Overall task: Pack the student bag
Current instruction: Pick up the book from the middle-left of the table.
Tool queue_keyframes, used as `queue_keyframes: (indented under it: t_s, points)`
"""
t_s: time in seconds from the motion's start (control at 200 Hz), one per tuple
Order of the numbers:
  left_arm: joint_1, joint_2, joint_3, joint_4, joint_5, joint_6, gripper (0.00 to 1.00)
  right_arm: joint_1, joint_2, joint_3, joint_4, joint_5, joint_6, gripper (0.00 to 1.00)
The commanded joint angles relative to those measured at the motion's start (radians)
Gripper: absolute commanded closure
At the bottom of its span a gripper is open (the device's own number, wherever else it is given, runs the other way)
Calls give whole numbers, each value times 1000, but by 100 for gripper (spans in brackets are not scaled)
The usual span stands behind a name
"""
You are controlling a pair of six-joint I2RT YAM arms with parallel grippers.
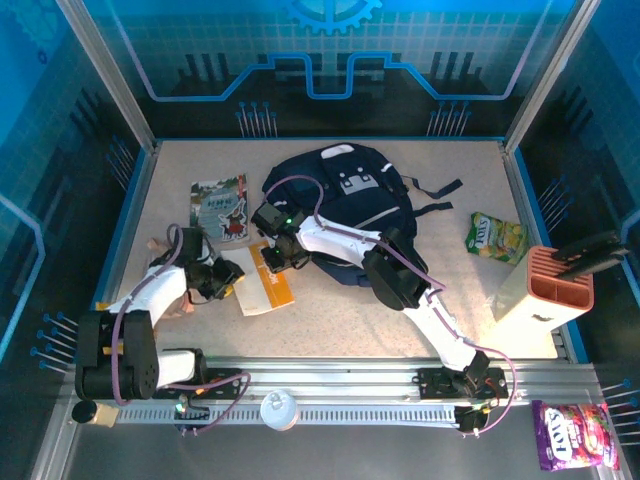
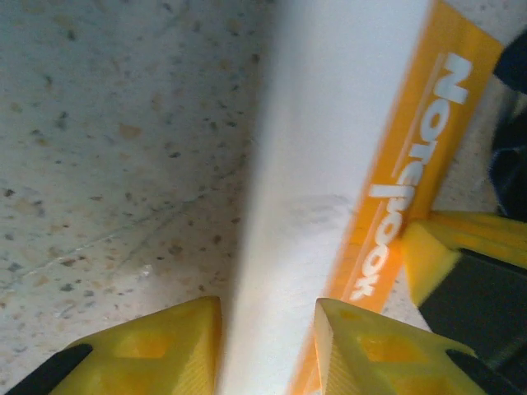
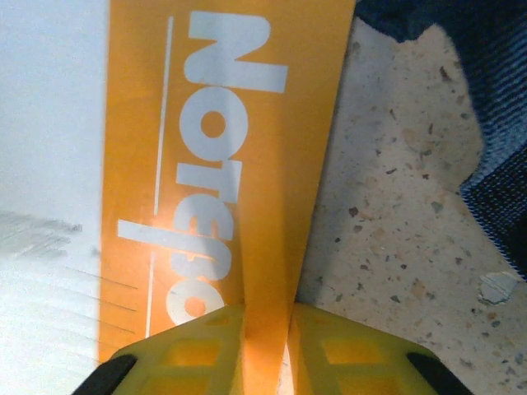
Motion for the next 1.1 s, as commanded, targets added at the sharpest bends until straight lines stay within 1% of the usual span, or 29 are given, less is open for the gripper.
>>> queue_keyframes:
  t_s: [0.0, 0.17, 0.39, 0.445, 0.51, 0.56, 0.65, 0.72, 0.81, 0.865, 0.94, 0.996, 1.096]
  points:
    - [-4, 11, -19, -17, -59, -20, 64, 12, 69, 2, -72, 54, 1, 81]
    - [-5, 30, -25, -20, -80, -15, 65, 12, 81, 13, -86, 63, 1, 81]
    - [-4, 49, -30, 71, 51, 2, 67, 12, 83, 16, -85, 57, 0, 82]
    - [-4, 47, -27, 74, 62, 3, 69, 12, 83, 16, -86, 55, 0, 82]
    - [-5, 37, -24, 65, 59, 7, 74, 12, 81, 16, -86, 52, -2, 82]
    - [-4, 27, -18, 49, 47, 9, 75, 11, 79, 16, -84, 50, -3, 82]
    - [-4, 2, -2, -4, -2, 10, 84, 8, 60, 12, -81, 58, -5, 81]
    - [-5, -31, 13, -51, -50, 11, 91, 0, 18, -3, -64, 59, 2, 78]
    - [-4, -86, 34, -113, -101, 9, 96, -13, -61, -52, -17, 61, 7, 72]
    - [-5, -122, 52, -144, -125, 10, 100, -24, -145, -91, 23, 55, 8, 68]
    - [-4, -172, 80, -176, -139, 4, 100, -36, -241, -149, 86, 38, 13, 60]
    - [-4, -206, 101, -185, -134, -7, 100, -48, -319, -213, 161, 14, 19, 57]
    - [-6, -254, 137, -135, -73, -54, 100, -76, -477, -390, 358, -14, 40, 46]
